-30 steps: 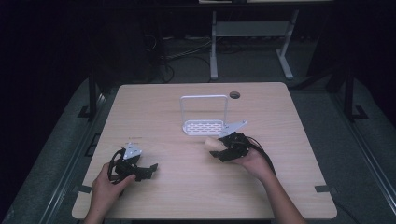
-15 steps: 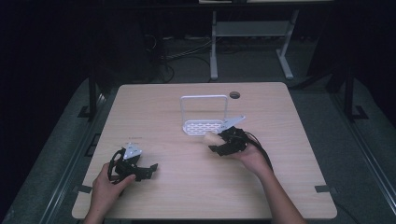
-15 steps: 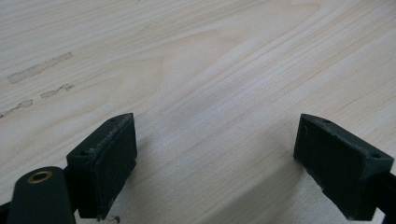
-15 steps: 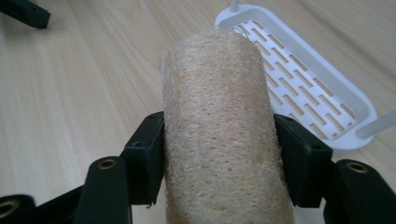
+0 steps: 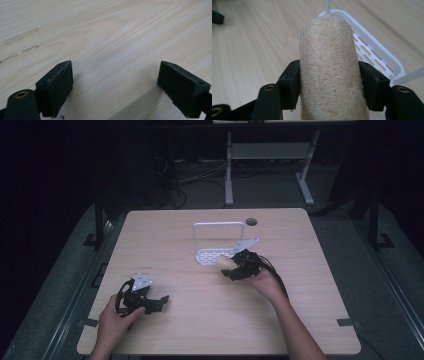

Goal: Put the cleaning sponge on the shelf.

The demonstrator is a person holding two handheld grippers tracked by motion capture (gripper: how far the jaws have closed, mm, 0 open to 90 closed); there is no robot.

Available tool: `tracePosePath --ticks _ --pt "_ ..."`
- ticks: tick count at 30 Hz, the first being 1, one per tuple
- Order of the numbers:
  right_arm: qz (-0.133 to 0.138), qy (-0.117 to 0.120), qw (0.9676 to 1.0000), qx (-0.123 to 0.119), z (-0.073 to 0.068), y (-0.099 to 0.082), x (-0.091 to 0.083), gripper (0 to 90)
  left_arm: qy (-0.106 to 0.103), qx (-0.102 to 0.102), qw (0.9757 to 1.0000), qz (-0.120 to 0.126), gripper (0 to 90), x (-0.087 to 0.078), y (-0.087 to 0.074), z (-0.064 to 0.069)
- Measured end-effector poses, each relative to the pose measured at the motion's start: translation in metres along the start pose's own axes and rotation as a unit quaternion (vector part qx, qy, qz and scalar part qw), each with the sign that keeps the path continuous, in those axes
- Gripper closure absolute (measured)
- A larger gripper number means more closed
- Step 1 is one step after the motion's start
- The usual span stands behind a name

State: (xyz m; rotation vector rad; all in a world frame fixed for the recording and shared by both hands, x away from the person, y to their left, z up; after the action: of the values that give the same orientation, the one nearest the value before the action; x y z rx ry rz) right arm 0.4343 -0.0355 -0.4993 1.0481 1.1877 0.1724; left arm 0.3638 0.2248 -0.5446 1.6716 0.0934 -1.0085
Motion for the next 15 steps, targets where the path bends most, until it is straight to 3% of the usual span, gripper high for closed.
tracePosePath --ticks 15 --pt "0.001 -0.009 0.9999 -0.007 0.009 0.020 0.011 39.3 0.000 0.000 1.0000 -0.001 12.7 0.000 0.000 0.000"
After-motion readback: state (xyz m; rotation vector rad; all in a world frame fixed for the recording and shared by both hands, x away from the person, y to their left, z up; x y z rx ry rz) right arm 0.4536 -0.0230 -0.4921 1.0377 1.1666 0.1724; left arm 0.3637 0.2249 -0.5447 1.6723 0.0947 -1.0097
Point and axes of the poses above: each handheld gripper's, and its own axes: x roughly forward along the jaws, y roughly out of its top, z roughly to its right, the point moved 10 cm from there along x, roughly forward along the jaws, and after that the axes turned 3 degrees about z, right-handed, at the moved point
